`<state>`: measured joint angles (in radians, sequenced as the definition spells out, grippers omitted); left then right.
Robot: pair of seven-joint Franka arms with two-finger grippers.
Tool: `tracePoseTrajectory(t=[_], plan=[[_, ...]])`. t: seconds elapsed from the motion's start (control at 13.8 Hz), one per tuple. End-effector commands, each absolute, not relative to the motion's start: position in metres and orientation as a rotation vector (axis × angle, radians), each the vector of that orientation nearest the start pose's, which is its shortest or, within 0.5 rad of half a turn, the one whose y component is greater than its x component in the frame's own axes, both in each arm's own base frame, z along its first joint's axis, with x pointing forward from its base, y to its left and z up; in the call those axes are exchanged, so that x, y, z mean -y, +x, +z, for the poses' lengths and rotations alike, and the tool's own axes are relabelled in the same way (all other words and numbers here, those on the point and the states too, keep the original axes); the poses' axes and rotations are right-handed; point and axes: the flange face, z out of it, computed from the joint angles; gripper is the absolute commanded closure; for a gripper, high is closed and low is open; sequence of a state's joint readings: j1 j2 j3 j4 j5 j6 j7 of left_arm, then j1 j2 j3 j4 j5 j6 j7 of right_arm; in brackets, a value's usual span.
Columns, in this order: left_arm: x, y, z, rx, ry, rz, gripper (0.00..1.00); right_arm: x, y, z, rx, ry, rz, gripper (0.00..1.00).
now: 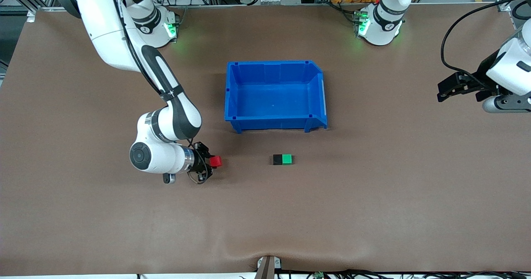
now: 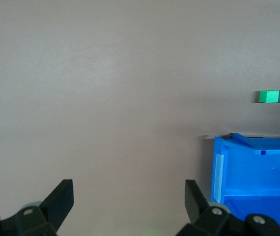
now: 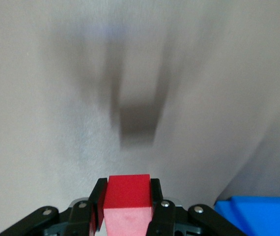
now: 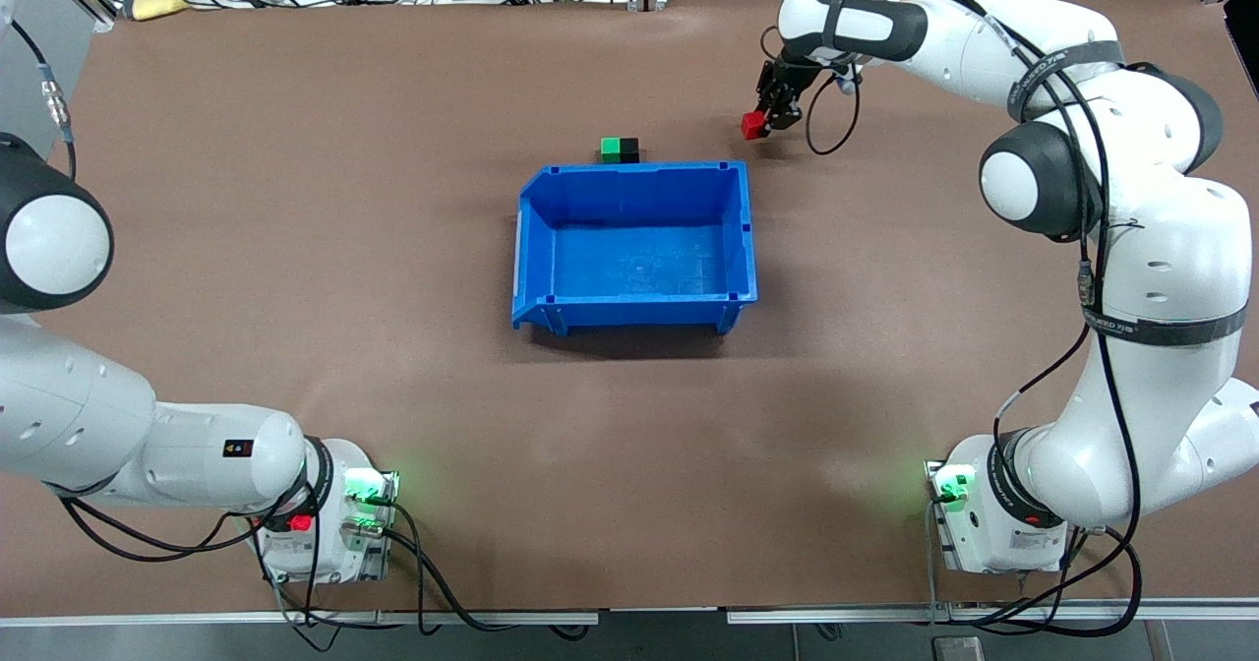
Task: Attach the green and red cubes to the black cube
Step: 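Move the held red cube beside the black cube with the right gripper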
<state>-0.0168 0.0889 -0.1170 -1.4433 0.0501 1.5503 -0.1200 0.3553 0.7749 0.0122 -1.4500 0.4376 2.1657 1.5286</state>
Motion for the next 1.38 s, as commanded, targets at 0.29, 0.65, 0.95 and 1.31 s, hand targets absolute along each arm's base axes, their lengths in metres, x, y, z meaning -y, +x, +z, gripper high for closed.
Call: tracePoseTrajectory(t=[0.29,0.65,0.95,1.31], plan=[[0.069,0.575,0.636,-0.003,-3.099,-0.041,0.0,-0.311,0.668,0.212,-1.993,-2.134,0.487,1.0],[0.07,0.574,0.636,-0.006,-3.099,-0.041,0.0,-0.325,0.666,0.209,-2.025,-2.105,0.49,1.0],[0.07,0.575,0.636,-0.006,-3.098,-0.041,0.0,-0.334,0.666,0.206,-2.052,-2.076,0.49,1.0],[0.07,0.575,0.636,-0.006,-3.098,-0.041,0.0,-0.36,0.663,0.195,-2.067,-2.023,0.443,1.0]])
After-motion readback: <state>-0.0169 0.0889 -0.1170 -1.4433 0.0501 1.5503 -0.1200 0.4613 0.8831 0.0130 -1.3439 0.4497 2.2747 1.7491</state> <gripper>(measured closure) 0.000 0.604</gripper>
